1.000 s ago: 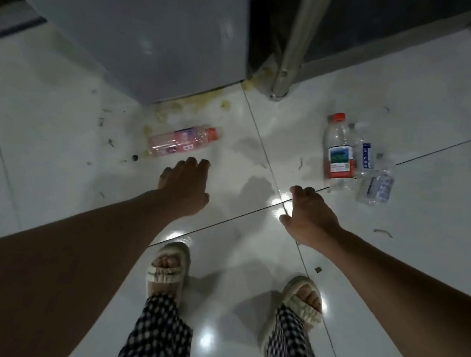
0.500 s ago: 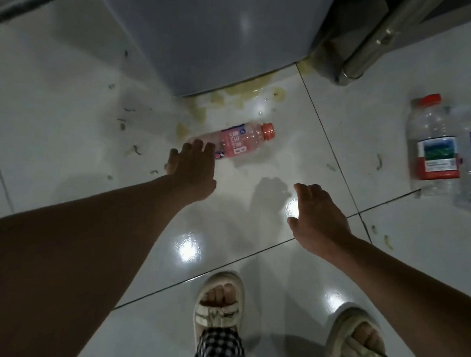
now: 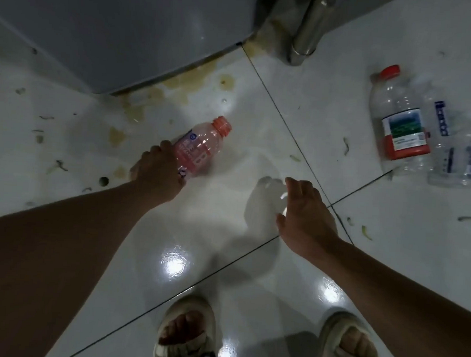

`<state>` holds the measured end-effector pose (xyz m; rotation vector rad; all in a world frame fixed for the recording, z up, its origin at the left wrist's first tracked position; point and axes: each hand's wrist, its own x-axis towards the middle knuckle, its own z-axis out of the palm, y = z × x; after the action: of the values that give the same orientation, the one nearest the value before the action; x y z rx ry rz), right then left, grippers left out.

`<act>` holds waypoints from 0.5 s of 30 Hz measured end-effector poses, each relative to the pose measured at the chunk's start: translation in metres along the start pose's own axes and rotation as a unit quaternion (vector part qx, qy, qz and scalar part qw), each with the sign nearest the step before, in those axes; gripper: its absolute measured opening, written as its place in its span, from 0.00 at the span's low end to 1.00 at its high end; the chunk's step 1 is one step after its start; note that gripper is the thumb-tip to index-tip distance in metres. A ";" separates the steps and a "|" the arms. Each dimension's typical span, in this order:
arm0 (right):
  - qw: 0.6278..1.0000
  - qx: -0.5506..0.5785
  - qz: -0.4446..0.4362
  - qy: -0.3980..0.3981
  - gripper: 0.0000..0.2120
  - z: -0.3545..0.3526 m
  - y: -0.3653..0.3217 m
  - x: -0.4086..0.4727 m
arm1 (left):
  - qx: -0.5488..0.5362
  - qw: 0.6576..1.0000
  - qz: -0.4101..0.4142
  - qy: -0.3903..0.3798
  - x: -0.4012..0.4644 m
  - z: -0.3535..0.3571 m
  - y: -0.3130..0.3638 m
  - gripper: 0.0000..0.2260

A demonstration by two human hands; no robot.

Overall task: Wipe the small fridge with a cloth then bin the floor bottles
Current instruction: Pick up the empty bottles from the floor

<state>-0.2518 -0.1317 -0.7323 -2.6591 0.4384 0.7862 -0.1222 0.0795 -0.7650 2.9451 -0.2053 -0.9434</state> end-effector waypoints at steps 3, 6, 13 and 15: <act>0.999 0.018 0.028 0.012 0.29 -0.016 0.023 -0.013 | 0.001 1.000 0.023 -0.013 -0.022 0.000 0.034 0.30; 0.997 0.037 0.065 0.027 0.30 -0.039 0.053 -0.029 | 0.005 0.998 0.050 -0.022 -0.039 -0.008 0.083 0.28; 0.981 0.092 0.164 0.055 0.29 -0.091 0.139 -0.063 | -0.042 0.992 0.103 -0.058 -0.074 -0.040 0.207 0.32; 0.975 0.110 0.187 0.055 0.28 -0.102 0.161 -0.068 | -0.053 0.991 0.104 -0.065 -0.083 -0.047 0.235 0.32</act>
<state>-0.3203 -0.3029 -0.6491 -2.4494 1.0164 0.6477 -0.1883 -0.1420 -0.6598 2.7033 -0.4440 -1.0785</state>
